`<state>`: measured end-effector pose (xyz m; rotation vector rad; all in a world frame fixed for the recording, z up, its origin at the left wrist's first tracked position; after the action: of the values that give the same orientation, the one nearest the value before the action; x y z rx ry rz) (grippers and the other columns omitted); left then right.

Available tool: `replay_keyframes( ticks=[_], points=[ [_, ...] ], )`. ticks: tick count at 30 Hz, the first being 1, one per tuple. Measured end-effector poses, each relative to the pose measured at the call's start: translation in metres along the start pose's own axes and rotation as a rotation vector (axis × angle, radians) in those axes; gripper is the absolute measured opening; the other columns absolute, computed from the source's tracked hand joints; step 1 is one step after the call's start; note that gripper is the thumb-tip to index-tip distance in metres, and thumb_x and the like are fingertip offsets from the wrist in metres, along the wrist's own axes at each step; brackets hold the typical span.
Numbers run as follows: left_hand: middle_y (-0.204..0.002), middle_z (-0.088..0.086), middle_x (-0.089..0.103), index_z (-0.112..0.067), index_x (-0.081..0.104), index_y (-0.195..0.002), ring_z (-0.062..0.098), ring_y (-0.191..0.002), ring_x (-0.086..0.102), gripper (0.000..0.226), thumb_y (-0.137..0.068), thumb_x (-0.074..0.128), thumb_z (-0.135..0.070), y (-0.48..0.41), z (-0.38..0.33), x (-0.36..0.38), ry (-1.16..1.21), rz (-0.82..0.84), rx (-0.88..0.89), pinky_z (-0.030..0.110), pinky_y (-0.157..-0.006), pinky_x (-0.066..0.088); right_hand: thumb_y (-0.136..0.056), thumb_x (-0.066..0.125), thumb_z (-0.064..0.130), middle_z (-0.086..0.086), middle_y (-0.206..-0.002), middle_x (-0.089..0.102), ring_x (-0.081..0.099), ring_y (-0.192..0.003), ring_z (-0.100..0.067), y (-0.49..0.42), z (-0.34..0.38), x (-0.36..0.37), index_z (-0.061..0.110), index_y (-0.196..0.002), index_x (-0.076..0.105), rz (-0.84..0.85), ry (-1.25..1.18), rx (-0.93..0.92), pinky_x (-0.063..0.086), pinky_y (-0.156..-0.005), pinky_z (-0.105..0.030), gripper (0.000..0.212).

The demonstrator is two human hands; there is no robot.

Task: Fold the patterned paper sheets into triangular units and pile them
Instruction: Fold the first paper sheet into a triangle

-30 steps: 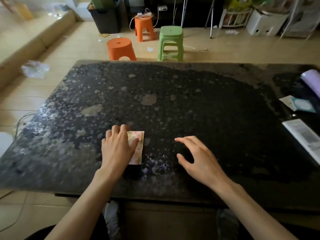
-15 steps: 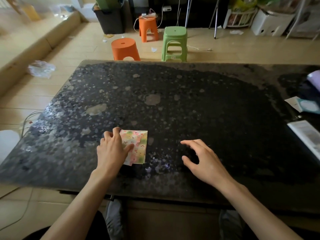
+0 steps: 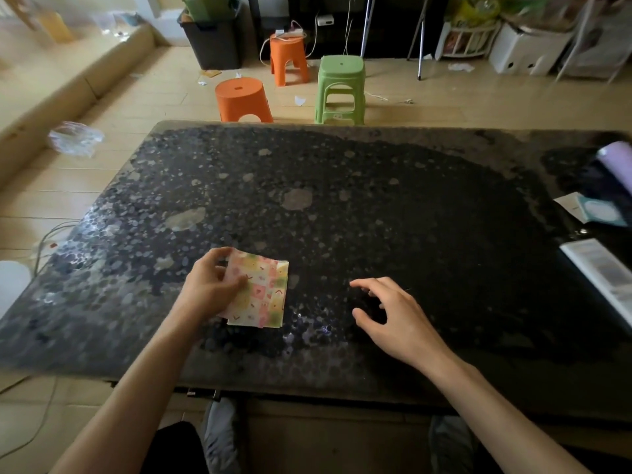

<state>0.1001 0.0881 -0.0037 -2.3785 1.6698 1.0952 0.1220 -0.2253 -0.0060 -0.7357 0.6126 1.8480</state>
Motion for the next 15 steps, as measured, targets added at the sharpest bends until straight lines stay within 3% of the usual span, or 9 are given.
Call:
replay_keyframes(
  ticks=[2,5,7,9,11,15],
  points=[
    [-0.099,0.004,0.076,-0.024,0.056,-0.139,0.022,-0.085,0.075,0.054,-0.091,0.075,-0.008,0.007,-0.006,0.014,0.276,0.125,-0.026,0.031,-0.061,0.060,-0.097,0.069,0.036,0.020,-0.129,0.056,0.054,-0.120,0.002,-0.002,0.000,-0.002,0.037,-0.139,0.059,-0.021,-0.065,0.012,0.050,-0.100,-0.023,0.043],
    [-0.105,0.010,0.078,-0.019,0.060,-0.133,0.023,-0.088,0.077,0.049,-0.088,0.075,-0.003,0.022,-0.020,0.048,0.528,0.255,-0.007,0.032,-0.061,0.061,-0.094,0.074,0.037,0.013,-0.115,0.069,0.066,-0.107,0.000,-0.005,-0.001,-0.001,0.031,-0.129,0.067,-0.045,-0.372,0.101,0.057,-0.088,-0.020,0.037],
    [-0.108,0.010,0.078,-0.018,0.061,-0.129,0.022,-0.090,0.077,0.045,-0.088,0.075,-0.003,0.035,-0.028,0.077,0.574,0.313,0.003,0.031,-0.061,0.060,-0.093,0.076,0.033,0.005,-0.110,0.075,0.072,-0.101,-0.005,-0.005,0.002,0.003,0.025,-0.125,0.069,-0.007,-0.653,0.175,0.059,-0.088,-0.024,0.034],
    [-0.106,0.009,0.078,-0.014,0.060,-0.127,0.021,-0.090,0.077,0.041,-0.089,0.074,-0.003,0.047,-0.034,0.105,0.599,0.366,-0.001,0.029,-0.061,0.060,-0.093,0.076,0.028,0.003,-0.107,0.078,0.074,-0.098,-0.007,-0.002,0.004,0.003,0.024,-0.120,0.070,0.003,-0.769,0.198,0.059,-0.079,-0.023,0.028],
    [-0.105,0.009,0.078,-0.012,0.061,-0.124,0.023,-0.091,0.077,0.037,-0.090,0.074,-0.004,0.057,-0.037,0.128,0.620,0.421,-0.016,0.030,-0.062,0.060,-0.093,0.076,0.021,0.003,-0.103,0.080,0.076,-0.094,-0.008,0.000,-0.001,-0.003,0.020,-0.116,0.072,-0.037,-0.773,0.203,0.056,-0.067,-0.018,0.023],
    [-0.106,0.008,0.078,-0.015,0.063,-0.122,0.024,-0.097,0.076,0.033,-0.092,0.074,-0.012,0.062,-0.046,0.147,0.564,0.452,0.028,0.033,-0.072,0.063,-0.093,0.076,0.014,0.005,-0.096,0.080,0.076,-0.087,-0.004,0.006,-0.030,-0.013,0.018,-0.107,0.076,-0.097,-0.735,0.327,0.052,-0.062,-0.011,0.014]
  ],
)
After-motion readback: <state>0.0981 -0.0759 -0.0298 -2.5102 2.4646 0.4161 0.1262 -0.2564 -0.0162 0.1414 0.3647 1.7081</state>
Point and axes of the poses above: each hand's wrist, its own y-axis away from the middle knuckle, its own x-axis out of the palm, z = x × y, the point moved 10 cm from there along -y, towards the middle knuckle
